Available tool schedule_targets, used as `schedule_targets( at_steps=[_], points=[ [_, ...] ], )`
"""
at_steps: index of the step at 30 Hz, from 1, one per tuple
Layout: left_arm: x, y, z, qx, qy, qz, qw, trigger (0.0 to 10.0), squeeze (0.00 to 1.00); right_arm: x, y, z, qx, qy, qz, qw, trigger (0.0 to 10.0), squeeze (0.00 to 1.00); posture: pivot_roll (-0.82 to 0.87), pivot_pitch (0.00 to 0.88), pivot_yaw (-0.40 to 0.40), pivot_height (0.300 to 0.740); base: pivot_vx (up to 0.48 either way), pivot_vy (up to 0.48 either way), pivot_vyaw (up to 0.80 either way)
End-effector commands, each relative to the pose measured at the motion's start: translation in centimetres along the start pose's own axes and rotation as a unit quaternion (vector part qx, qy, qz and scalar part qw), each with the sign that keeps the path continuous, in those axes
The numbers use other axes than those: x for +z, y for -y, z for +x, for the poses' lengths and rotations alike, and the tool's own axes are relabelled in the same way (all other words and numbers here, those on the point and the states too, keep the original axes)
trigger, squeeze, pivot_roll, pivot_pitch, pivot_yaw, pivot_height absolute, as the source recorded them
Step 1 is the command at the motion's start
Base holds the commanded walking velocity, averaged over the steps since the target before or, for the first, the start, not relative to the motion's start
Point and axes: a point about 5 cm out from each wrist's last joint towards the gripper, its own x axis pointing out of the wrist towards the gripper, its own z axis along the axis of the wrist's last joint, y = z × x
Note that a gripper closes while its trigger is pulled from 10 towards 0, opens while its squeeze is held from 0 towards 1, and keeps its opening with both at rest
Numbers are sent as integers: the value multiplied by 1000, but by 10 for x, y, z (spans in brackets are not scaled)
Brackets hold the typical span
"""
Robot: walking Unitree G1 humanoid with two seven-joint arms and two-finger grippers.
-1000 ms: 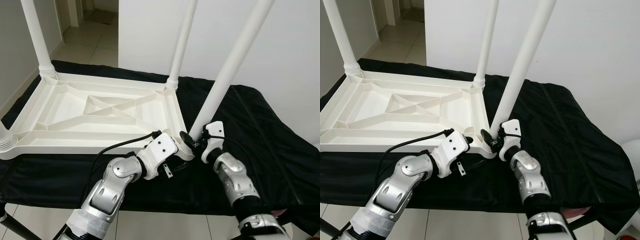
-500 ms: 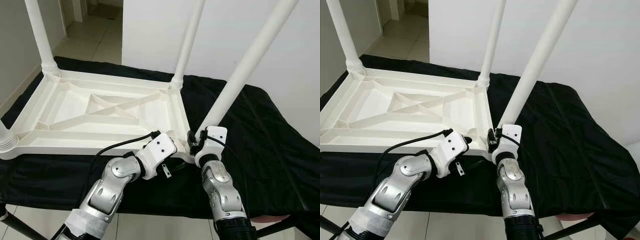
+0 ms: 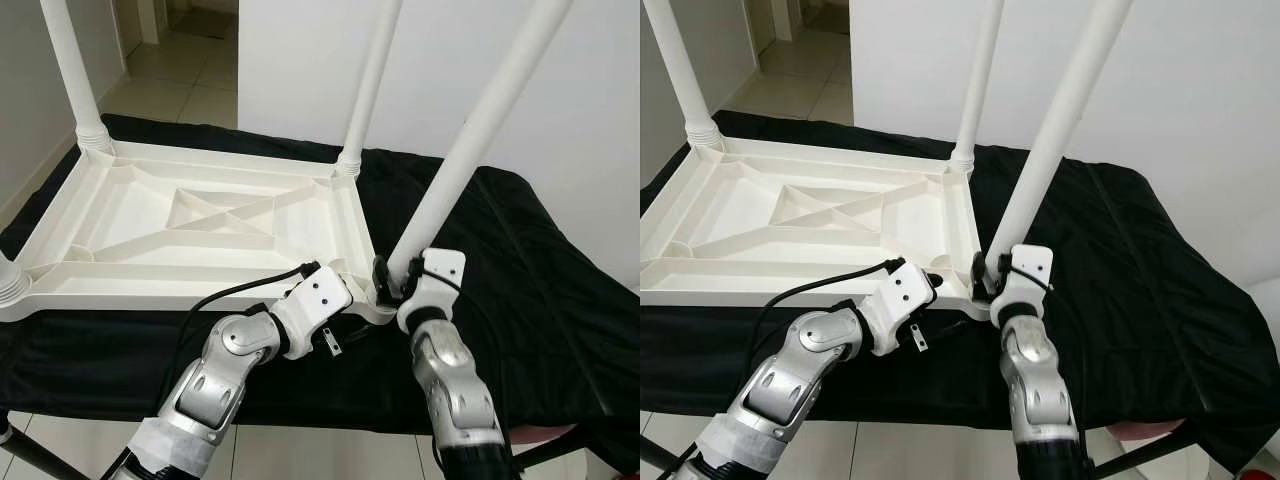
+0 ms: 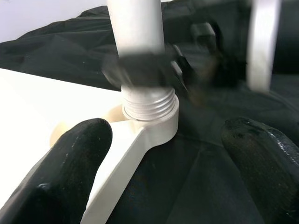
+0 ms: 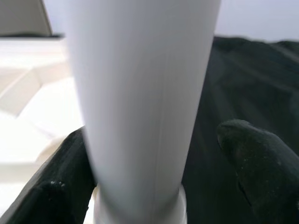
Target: Building children table
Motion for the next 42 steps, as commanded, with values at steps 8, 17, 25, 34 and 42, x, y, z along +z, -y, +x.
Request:
schedule_targets(
  at_steps=[8, 17, 25, 34, 42],
  points=[
    [1, 4, 1, 9, 6, -3, 1000, 10000, 0, -3, 8, 1, 107, -8, -3, 994, 10000, 0, -11, 0, -136, 740, 0, 0, 0],
    [3, 3, 1, 11, 11, -8, 1000, 10000, 0, 1, 31, 22, 214, -5, -76, 974, 10000, 0, -14, 0, -125, 740, 0, 0, 0],
    [4, -1, -2, 15, 13, -7, 1000, 10000, 0, -3, 26, 32, 296, -23, -89, 951, 10000, 0, 7, 0, -127, 740, 0, 0, 0],
    [6, -4, -2, 23, 15, -7, 1000, 10000, 0, -10, 24, 42, 334, -32, -100, 937, 0, 0, 16, 0, -135, 740, 0, 0, 0],
    [6, -3, -2, 25, 15, -8, 1000, 10000, 0, -17, 26, 40, 350, -45, -100, 931, 0, 0, 14, 0, -136, 740, 0, 0, 0]
  ],
)
